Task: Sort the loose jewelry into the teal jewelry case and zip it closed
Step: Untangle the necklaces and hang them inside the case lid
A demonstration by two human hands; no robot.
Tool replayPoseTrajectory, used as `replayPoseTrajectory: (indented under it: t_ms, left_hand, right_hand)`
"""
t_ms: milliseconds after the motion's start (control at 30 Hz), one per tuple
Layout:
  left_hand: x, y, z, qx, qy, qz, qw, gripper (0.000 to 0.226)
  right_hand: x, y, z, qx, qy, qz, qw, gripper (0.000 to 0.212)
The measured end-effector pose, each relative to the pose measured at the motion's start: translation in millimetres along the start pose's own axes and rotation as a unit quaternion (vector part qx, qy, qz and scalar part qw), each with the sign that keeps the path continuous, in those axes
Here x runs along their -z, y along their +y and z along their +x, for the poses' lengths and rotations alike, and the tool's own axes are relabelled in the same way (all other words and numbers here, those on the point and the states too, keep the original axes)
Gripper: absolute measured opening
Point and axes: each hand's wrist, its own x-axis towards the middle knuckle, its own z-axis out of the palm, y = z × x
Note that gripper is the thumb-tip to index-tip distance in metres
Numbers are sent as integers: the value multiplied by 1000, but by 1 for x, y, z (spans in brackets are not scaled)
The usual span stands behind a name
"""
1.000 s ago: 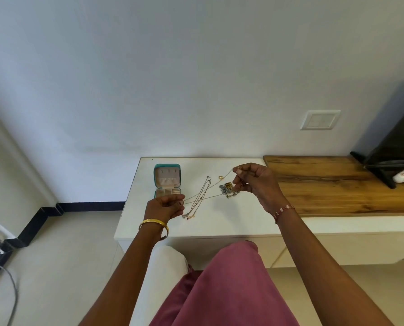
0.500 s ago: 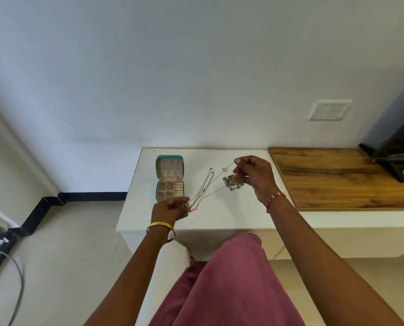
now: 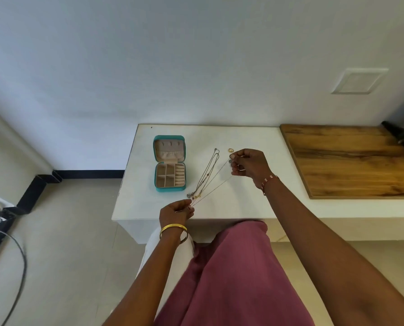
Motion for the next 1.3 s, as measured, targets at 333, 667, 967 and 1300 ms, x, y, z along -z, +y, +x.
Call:
replayPoseTrajectory:
  t_ms: [333,667,967,1300]
  left_hand:
    - [-29,-24,38,1,27,101,994,25]
    - [-45,-34,64,23,47,109,993,18]
    - [-48,-37,67,36,51,122,991,14]
    - [-44,-36,66,22,49,106,993,14]
  right_hand:
    - [-15,37,75,-15,-15,-173,985,3]
    - [-28,72,142,51,-4,-322,945,5]
    - [-33,80,147,108,-9,-468,877,8]
    - [-26,74,145,86,26,-441,893,11]
